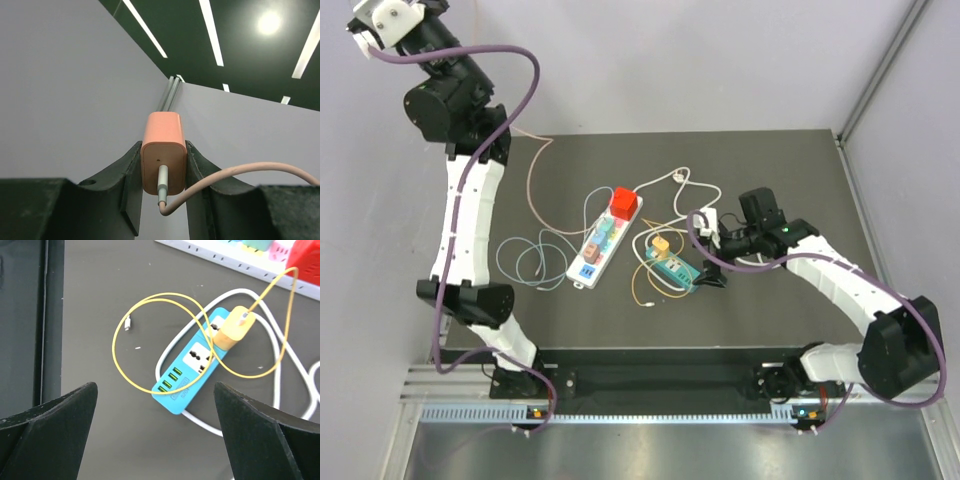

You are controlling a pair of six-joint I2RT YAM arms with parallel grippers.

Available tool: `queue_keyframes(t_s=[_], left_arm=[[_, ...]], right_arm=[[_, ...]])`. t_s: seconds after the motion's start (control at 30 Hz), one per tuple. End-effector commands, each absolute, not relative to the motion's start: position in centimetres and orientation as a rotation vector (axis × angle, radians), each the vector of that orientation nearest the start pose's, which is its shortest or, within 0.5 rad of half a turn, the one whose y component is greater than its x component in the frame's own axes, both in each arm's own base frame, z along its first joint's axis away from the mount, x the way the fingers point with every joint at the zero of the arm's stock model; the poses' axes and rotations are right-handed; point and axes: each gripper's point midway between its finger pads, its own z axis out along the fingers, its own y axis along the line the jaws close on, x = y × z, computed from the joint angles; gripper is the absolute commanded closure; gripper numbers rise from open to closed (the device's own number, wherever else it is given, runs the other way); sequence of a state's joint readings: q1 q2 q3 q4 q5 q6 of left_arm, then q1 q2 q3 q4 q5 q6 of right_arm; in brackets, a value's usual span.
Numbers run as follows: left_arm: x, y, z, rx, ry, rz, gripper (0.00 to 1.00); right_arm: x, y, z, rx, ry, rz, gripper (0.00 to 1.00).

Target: Pull the plug off the socket

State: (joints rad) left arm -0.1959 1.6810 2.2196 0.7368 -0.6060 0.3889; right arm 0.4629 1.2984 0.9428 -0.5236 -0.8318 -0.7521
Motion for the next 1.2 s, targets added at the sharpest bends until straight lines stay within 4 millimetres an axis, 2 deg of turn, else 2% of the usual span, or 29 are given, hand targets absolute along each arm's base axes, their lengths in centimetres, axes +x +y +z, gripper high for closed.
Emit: queue_keyframes(t_s=[0.0, 0.13, 0.17, 0.2, 0.27, 0.3, 0.33, 0.37, 0.43, 0.5, 0.53, 0.6, 0.63, 0.7, 0.73, 0.8, 0.93, 1.0, 1.03, 1.07, 1.17], left_arm=[[34.6, 6.6, 74.3, -0.524, 0.296, 0.21, 1.0], [35.9, 9.0, 74.2, -0.565, 0.241, 0.201, 1.0], [35.9, 10.2, 74.2, -0.586, 0.221, 0.2, 1.0], [36.8, 10.5, 73.9, -0.605, 0.246, 0.203, 1.0], [37.2, 13.2, 73.8, -0.626, 0.221, 0.258, 1.0], [37.4, 13.8, 73.5, -0.643, 0.218, 0.26, 1.0], [38.7, 14.5, 72.7, -0.656, 0.257, 0.279, 1.0], [39.2, 15.3, 72.1, -0.668, 0.273, 0.3, 1.0], [41.4, 15.8, 70.4, -0.667, 0.333, 0.332, 1.0], [42.6, 16.4, 69.4, -0.68, 0.361, 0.343, 1.0], [43.9, 16.7, 68.4, -0.685, 0.394, 0.354, 1.0], [45.4, 16.8, 67.3, -0.684, 0.429, 0.353, 1.0], [46.6, 16.9, 66.2, -0.689, 0.46, 0.361, 1.0], [48.4, 16.2, 64.7, -0.68, 0.518, 0.376, 1.0], [49.8, 15.8, 63.2, -0.672, 0.563, 0.39, 1.0], [51.0, 14.7, 61.6, -0.666, 0.611, 0.415, 1.0], [54.7, 13.6, 55.9, -0.681, 0.767, 0.456, 1.0], [55.4, 12.6, 55.0, -0.662, 0.794, 0.424, 1.0], [55.2, 13.3, 54.2, -0.704, 0.81, 0.457, 1.0], [55.4, 10.9, 54.2, -0.688, 0.827, 0.443, 1.0], [55.4, 9.3, 54.9, -0.65, 0.826, 0.411, 1.0]], right_arm=[[22.4, 23.6, 18.3, -1.554, 1.484, 0.888, 0.0], [22.4, 23.2, 18.6, -1.54, 1.484, 0.905, 0.0], [22.5, 23.2, 18.6, -1.538, 1.485, 0.91, 0.0], [22.4, 23.2, 18.5, -1.538, 1.49, 0.915, 0.0], [22.5, 23.1, 18.4, -1.54, 1.494, 0.919, 0.0], [22.5, 23.1, 18.3, -1.54, 1.499, 0.924, 0.0], [22.6, 23.1, 18.3, -1.542, 1.5, 0.924, 0.0], [22.5, 23.1, 18.1, -1.544, 1.511, 0.931, 0.0], [22.6, 23.1, 17.8, -1.549, 1.52, 0.936, 0.0], [22.5, 23.1, 17.8, -1.552, 1.521, 0.941, 0.0], [22.5, 23.0, 17.8, -1.549, 1.522, 0.94, 0.0], [22.6, 23.0, 17.9, -1.549, 1.52, 0.935, 0.0], [22.7, 22.9, 17.9, -1.545, 1.522, 0.93, 0.01], [22.8, 22.9, 17.9, -1.545, 1.522, 0.931, 0.0], [22.7, 22.8, 17.9, -1.544, 1.528, 0.935, 0.0], [22.8, 22.8, 18.0, -1.545, 1.526, 0.935, 0.0], [22.7, 22.6, 18.3, -1.537, 1.519, 0.941, 0.0], [22.7, 22.5, 18.6, -1.531, 1.513, 0.937, 0.0], [22.8, 22.4, 18.7, -1.527, 1.515, 0.936, 0.0], [22.7, 22.3, 18.7, -1.522, 1.516, 0.942, 0.0], [22.7, 22.1, 19.3, -1.511, 1.5, 0.95, 0.0]])
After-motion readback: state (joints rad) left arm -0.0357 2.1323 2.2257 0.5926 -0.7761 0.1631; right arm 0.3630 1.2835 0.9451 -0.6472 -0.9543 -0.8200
